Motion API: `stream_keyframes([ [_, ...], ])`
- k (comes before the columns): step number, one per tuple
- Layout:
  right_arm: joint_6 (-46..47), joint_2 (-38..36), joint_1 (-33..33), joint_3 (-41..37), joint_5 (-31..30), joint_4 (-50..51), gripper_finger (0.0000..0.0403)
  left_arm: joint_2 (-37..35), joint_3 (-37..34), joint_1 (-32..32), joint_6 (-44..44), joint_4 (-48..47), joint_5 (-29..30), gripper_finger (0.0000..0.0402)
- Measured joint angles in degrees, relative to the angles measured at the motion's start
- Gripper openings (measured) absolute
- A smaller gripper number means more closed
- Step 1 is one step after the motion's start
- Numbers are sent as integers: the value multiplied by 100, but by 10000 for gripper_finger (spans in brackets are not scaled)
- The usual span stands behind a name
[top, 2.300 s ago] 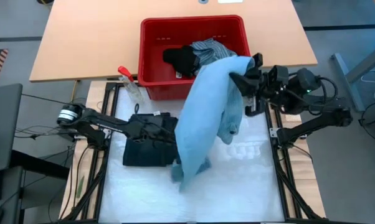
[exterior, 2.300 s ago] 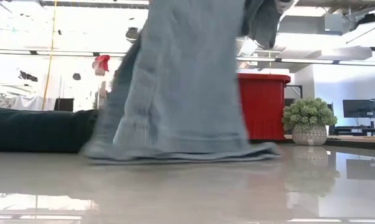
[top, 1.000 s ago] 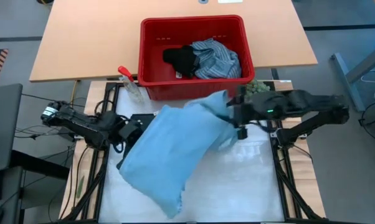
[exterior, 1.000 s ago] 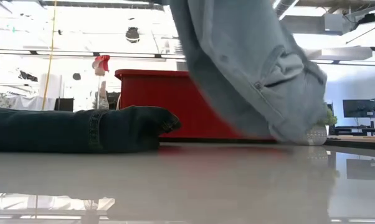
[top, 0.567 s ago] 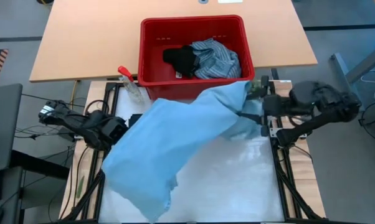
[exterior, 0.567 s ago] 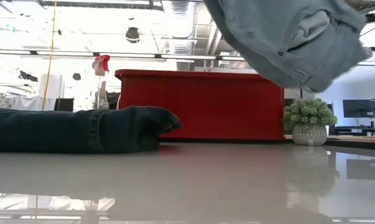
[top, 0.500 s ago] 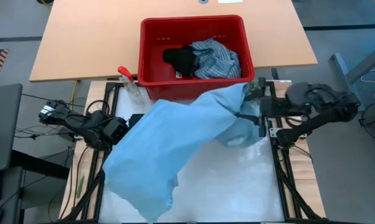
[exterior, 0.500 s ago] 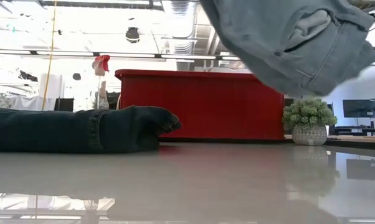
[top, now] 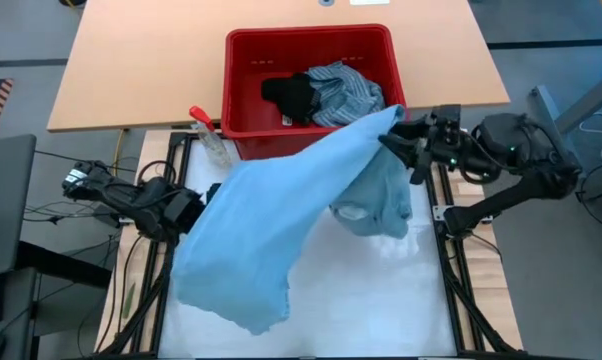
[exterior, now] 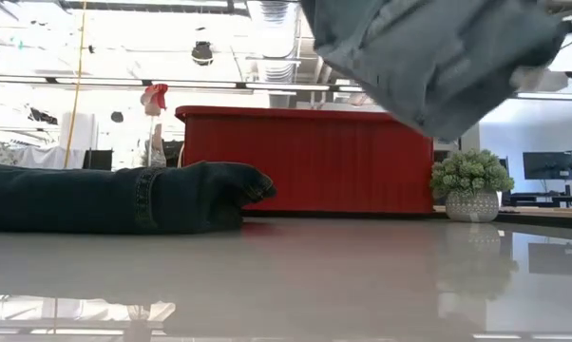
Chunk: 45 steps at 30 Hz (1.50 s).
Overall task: Fold Laundry from Bin
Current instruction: Fold the light blue pants
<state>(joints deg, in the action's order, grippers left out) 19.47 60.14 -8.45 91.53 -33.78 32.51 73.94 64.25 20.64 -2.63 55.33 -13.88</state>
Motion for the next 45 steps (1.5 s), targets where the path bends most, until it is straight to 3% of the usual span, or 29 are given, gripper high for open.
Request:
stream_keyframes([
  [6,766,-167,161,2,138,496,234,-15,0,10,10,17,-63,171],
  [10,1070,-394,155,9,630,802,234,-43,-2,10,8,-5,-81,171],
  [14,-63,-520,-31,-18,1802,1572,234,-97,-2,13,37,110,56,171],
  [17,-501,-493,-567,-538,1997,1867,228,-141,-2,20,-50,116,328,171],
  [23,-2031,-437,-1500,-2796,1991,-706,207,-175,-2,47,-123,31,992,171],
  [26,-2357,-516,-1712,-3776,1974,-2527,190,-200,-2,55,-107,162,1312,171],
  [29,-2851,-43,-1809,-4703,1855,-4500,172,-211,-2,53,-191,384,1392,171],
  [32,-3260,825,-1811,-5269,1359,-6265,152,-213,-2,53,-74,561,1629,171],
  [37,-3850,2311,-1765,-5049,1235,-8642,125,-213,-2,53,54,635,1901,171],
  [42,-4186,3553,-1780,-4167,1239,-8972,83,-213,-2,53,254,836,2199,171],
  [45,-4304,4066,-1740,-3612,860,-9047,40,-213,-2,48,157,932,2257,171],
])
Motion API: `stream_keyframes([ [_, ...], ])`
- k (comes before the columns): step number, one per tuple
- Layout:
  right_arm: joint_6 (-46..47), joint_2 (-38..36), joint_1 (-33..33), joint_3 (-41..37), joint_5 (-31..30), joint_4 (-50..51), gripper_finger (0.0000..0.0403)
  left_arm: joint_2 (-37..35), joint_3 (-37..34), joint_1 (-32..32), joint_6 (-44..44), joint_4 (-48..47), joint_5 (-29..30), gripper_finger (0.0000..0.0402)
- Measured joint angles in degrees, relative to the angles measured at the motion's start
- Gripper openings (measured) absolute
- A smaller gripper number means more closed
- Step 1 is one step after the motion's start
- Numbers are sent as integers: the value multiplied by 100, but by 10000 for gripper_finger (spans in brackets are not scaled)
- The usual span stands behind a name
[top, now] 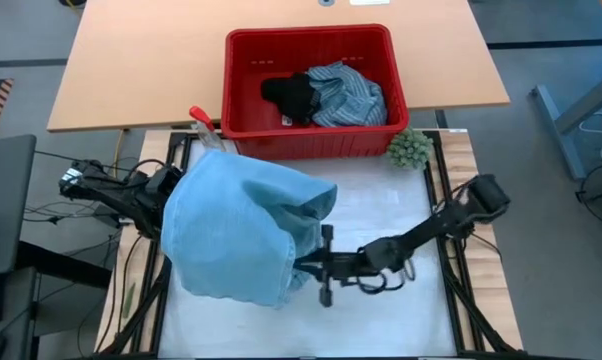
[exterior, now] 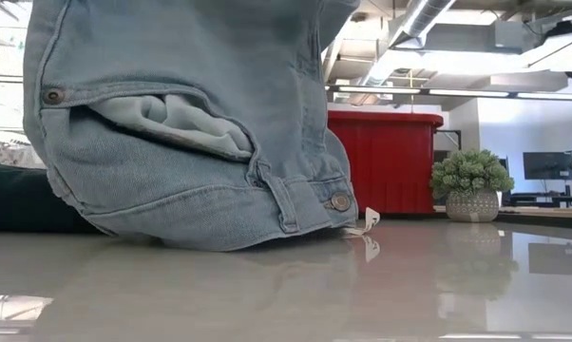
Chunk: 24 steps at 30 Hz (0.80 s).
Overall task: Fold Laundry from Bin
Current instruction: Fold the light blue pants
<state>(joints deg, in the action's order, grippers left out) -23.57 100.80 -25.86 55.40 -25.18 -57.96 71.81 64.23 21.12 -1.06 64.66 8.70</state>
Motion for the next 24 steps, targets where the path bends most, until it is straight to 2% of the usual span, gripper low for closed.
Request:
stream_keyframes([
  [2,-53,352,98,235,-209,65,17,0,17,0,-163,42,-24,171],
  [7,131,1101,476,944,-10,-148,25,-26,87,4,-177,87,-45,171],
  [9,35,1423,548,1259,-162,-99,22,-39,88,4,-287,108,-45,171],
  [11,-304,1715,588,1580,-577,-109,16,-39,90,4,-401,108,-49,171],
  [15,-1841,2169,680,2211,-2394,-458,16,-83,90,45,-614,95,-242,171],
  [17,-2828,2280,733,2272,-2997,-783,16,-190,90,134,-592,-8,-371,171],
  [21,-4502,2181,774,2164,-3334,-1430,16,-539,59,494,-193,-399,-519,171],
  [24,-5092,1719,904,1909,-3317,-1474,16,-806,-73,821,252,-637,-502,171],
])
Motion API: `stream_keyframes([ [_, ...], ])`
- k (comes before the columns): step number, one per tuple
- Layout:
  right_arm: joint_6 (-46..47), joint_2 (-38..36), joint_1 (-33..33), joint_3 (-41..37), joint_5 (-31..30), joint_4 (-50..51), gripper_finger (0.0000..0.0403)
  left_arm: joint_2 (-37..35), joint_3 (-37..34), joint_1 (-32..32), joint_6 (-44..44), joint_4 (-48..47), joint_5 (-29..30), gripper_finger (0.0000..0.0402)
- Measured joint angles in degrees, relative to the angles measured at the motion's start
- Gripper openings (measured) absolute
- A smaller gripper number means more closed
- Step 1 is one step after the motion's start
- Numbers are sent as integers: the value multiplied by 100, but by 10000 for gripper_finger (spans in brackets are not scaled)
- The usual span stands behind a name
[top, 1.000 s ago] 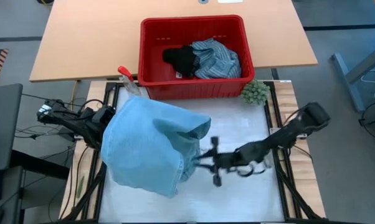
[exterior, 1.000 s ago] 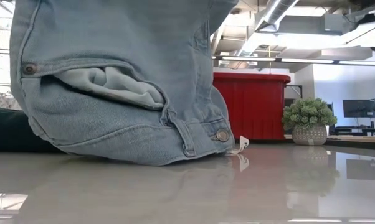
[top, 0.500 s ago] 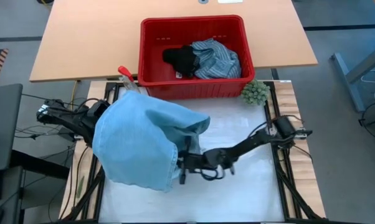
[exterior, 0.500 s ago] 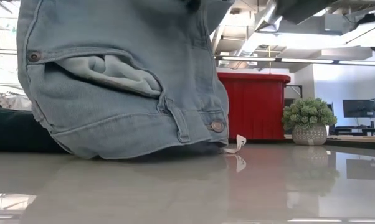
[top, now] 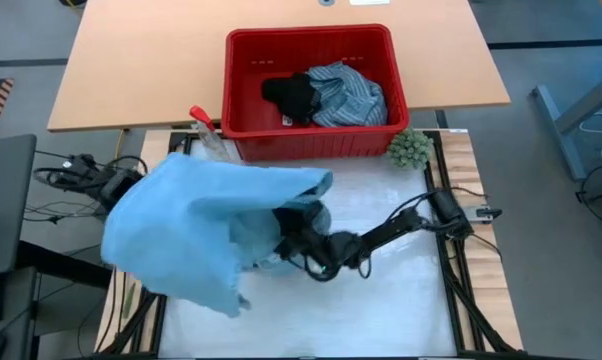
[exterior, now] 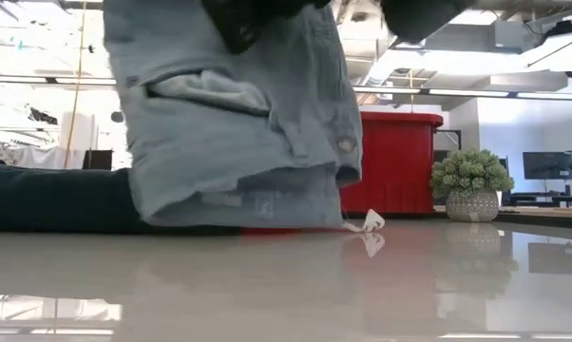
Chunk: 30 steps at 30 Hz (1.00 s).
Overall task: Fold Laundry from Bin
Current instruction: Fold the light blue pants
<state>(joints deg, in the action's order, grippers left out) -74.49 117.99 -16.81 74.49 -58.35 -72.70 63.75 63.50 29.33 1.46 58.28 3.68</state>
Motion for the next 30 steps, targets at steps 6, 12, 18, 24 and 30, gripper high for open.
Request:
stream_keyframes([
  [6,-98,-1188,653,-303,585,467,16,-139,-383,477,130,-209,150,171],
  [12,-587,-2008,1315,-310,1340,517,16,-203,-452,725,-260,-1113,224,171],
  [18,-726,-2676,1556,-314,1959,479,16,-346,-447,814,-566,-3663,341,171],
  [24,-664,-3139,1464,-318,2362,326,16,163,-567,741,-1099,-5429,1038,171],
  [30,-656,-3503,1307,-323,2531,216,16,649,-1099,679,-1401,-5429,892,171],
])
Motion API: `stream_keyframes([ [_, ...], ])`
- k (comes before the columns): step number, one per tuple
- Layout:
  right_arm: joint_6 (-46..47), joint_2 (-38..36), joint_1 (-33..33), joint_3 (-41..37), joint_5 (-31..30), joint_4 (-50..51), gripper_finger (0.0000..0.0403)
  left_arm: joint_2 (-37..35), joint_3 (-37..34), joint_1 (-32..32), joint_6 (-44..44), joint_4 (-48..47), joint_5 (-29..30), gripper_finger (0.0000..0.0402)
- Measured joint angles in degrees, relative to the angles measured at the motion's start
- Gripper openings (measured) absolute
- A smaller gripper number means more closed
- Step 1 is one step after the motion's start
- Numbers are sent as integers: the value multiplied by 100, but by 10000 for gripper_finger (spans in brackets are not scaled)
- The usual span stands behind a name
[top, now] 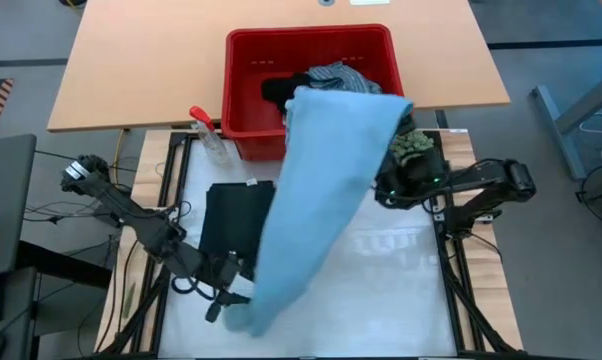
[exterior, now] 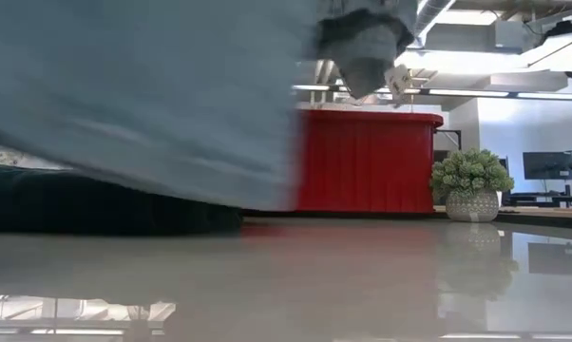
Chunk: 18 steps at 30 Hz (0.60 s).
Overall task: Fold Laundry from Bin
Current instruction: Fold the light blue pants
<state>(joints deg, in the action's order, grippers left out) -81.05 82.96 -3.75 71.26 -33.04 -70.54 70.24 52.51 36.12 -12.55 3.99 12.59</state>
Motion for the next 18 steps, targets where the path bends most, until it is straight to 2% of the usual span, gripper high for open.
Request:
stream_keyframes([
  [5,-31,-353,-73,0,-68,-39,16,-2,-772,-232,-865,107,-127,171],
  [8,-44,-575,-208,0,-58,28,16,-2,-1381,-482,-1355,708,-209,171],
  [12,86,-832,-525,9,136,406,16,-116,-2068,-975,-1145,2456,-368,171],
  [15,82,-956,-846,11,437,843,16,-289,-2500,-1627,-697,3914,-1191,171],
  [18,-83,-1026,-1130,14,606,988,16,-447,-2808,-2525,-836,5413,-2047,171],
])
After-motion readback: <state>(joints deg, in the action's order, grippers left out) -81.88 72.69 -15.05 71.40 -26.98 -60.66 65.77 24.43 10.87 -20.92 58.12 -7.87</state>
